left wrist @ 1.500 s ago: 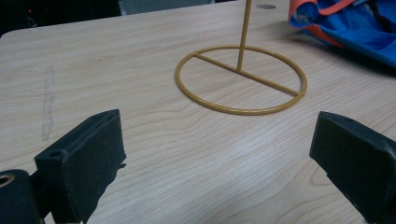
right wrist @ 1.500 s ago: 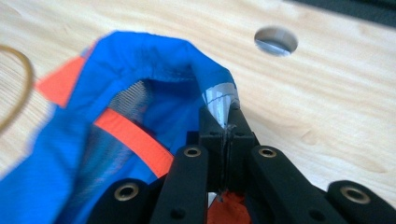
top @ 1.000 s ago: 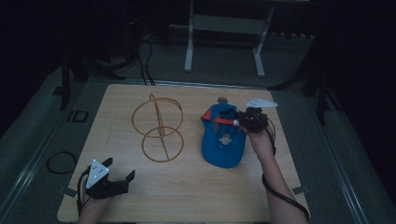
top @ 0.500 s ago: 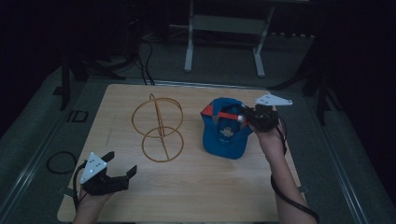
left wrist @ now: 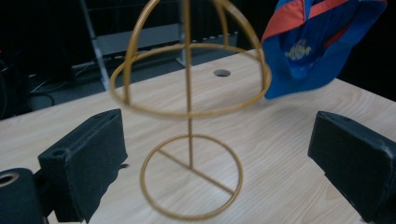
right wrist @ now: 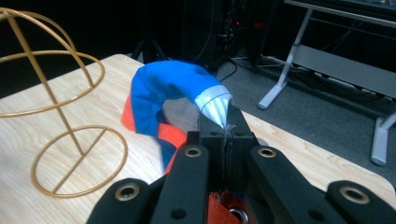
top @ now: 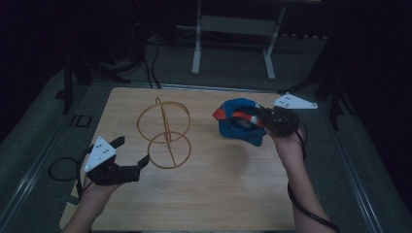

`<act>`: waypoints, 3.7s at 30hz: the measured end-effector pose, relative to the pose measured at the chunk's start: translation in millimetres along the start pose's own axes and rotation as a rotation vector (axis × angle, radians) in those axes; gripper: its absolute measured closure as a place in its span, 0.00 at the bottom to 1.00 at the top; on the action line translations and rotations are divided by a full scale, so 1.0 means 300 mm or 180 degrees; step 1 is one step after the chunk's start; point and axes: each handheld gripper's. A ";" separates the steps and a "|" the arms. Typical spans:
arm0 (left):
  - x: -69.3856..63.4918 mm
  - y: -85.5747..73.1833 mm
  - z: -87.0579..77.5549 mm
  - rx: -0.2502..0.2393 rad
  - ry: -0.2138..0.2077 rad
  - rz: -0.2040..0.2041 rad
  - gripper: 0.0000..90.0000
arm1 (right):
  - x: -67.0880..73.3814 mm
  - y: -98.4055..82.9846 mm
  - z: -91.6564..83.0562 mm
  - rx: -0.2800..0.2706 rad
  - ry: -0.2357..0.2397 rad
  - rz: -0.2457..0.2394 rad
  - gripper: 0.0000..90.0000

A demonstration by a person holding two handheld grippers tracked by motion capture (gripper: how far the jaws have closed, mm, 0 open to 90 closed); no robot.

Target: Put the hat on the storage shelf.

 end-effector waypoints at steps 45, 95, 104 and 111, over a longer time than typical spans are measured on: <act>-0.360 0.432 0.479 0.0328 -0.0784 0.0878 0.22 | 0.171 0.015 -0.114 -0.0219 0.0469 -0.0210 0.99; -0.330 0.420 0.420 -0.0188 -0.1294 0.1673 0.98 | 0.113 -0.083 -0.280 -0.0408 0.0542 -0.0066 0.75; -0.246 0.392 0.380 -0.0762 -0.1735 0.1656 0.98 | 0.135 -0.094 -0.281 -0.0392 0.0780 -0.0096 0.72; -0.204 0.385 0.350 -0.1036 -0.2112 0.1801 0.98 | 0.163 -0.089 -0.290 -0.0420 0.0966 -0.0102 0.73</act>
Point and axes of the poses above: each handheld gripper's, and its own axes: z roughly forward along the jaws, y roughly out of its top, x roughly to its left
